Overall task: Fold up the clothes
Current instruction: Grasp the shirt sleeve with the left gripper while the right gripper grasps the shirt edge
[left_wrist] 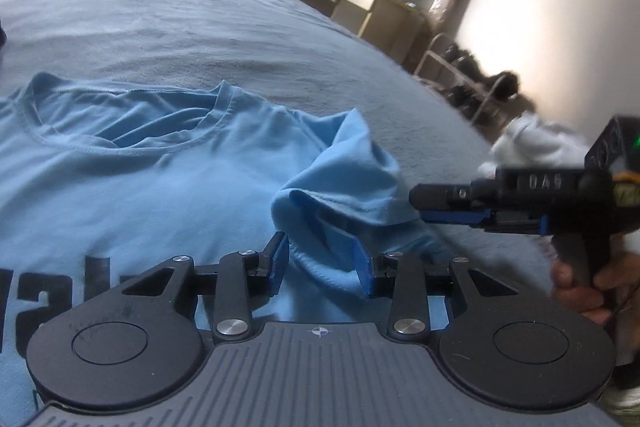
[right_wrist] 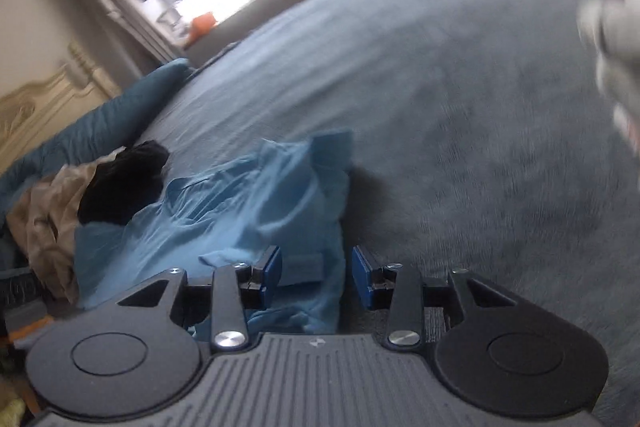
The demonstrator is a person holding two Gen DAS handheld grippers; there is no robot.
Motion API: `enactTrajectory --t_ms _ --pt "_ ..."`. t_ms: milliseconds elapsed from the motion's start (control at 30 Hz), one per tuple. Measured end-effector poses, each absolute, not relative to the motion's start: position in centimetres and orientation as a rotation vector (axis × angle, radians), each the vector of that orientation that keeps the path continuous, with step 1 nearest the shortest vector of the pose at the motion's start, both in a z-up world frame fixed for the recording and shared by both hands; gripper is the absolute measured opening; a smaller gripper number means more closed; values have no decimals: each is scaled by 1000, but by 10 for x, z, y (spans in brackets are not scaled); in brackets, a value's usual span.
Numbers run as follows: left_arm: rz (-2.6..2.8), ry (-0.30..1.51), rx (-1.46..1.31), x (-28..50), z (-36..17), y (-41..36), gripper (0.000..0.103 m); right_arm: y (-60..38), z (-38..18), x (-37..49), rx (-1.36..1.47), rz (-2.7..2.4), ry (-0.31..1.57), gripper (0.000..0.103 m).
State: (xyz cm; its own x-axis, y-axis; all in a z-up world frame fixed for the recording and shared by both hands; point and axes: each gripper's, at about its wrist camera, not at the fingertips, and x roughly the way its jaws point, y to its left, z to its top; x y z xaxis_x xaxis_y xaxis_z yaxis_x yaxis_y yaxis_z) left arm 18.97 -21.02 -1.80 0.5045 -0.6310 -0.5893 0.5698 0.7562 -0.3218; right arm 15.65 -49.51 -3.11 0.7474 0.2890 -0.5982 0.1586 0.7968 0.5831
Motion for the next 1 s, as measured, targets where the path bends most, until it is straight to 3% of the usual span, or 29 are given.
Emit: enactTrajectory --t_ms 533,733,800,833,900,1000 --pt "-759 642 -141 177 -36 -201 32 -493 -21 149 696 124 611 40" --pt "-775 640 -162 178 -39 -200 31 -486 -29 154 700 113 694 40" --pt "-779 637 -167 178 -40 -200 30 -481 -28 155 679 126 695 31" --pt "-782 637 -171 178 -40 -199 29 -479 -26 156 664 132 689 20" --pt "-786 636 -180 179 -41 -198 24 -476 -21 159 644 138 681 6" --pt "-782 633 -208 180 -41 -194 11 -473 -11 166 627 128 651 3"
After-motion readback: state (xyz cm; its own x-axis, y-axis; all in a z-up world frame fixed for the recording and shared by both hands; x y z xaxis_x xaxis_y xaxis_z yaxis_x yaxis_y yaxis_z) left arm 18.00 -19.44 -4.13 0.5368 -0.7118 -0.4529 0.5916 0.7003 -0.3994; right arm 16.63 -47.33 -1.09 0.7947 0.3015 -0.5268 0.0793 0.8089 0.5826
